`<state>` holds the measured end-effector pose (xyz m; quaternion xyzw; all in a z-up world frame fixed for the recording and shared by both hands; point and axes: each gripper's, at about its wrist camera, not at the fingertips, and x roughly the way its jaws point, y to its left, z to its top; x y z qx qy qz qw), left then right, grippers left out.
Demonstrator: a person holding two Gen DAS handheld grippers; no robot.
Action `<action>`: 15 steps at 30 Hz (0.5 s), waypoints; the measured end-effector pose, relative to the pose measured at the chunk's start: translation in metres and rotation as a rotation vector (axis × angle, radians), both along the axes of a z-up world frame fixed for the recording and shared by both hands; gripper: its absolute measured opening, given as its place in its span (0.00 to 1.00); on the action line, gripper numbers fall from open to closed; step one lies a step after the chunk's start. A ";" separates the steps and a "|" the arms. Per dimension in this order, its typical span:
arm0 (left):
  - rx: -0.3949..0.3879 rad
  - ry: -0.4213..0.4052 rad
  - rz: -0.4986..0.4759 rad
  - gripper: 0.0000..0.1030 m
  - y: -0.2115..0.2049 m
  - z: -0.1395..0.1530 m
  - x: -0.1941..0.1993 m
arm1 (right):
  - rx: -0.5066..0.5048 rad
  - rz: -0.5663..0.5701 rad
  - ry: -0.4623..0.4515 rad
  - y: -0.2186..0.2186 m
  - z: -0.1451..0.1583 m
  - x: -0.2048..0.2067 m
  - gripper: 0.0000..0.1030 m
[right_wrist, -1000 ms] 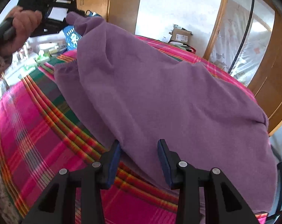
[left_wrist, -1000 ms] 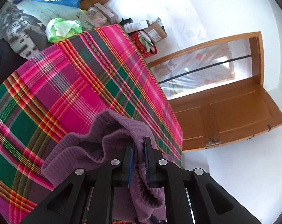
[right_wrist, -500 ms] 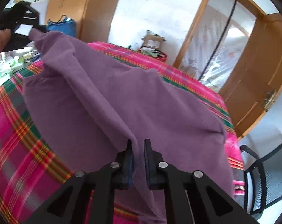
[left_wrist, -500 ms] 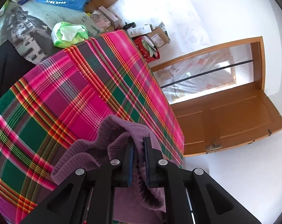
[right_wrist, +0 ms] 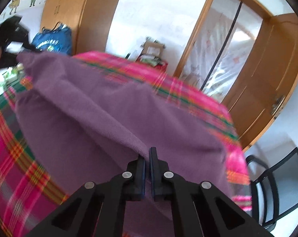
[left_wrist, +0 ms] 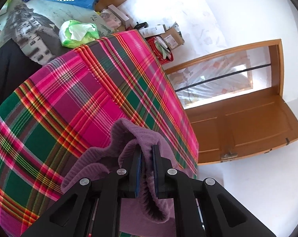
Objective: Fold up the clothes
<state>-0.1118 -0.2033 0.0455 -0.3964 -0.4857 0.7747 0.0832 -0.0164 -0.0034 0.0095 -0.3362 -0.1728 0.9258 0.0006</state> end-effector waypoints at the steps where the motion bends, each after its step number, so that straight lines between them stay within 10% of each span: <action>1: -0.002 -0.001 0.003 0.10 -0.001 0.000 0.001 | 0.006 -0.002 0.017 0.000 0.004 -0.003 0.03; 15: -0.020 -0.047 0.021 0.10 -0.005 -0.014 -0.007 | 0.134 0.006 0.135 -0.028 0.033 -0.083 0.03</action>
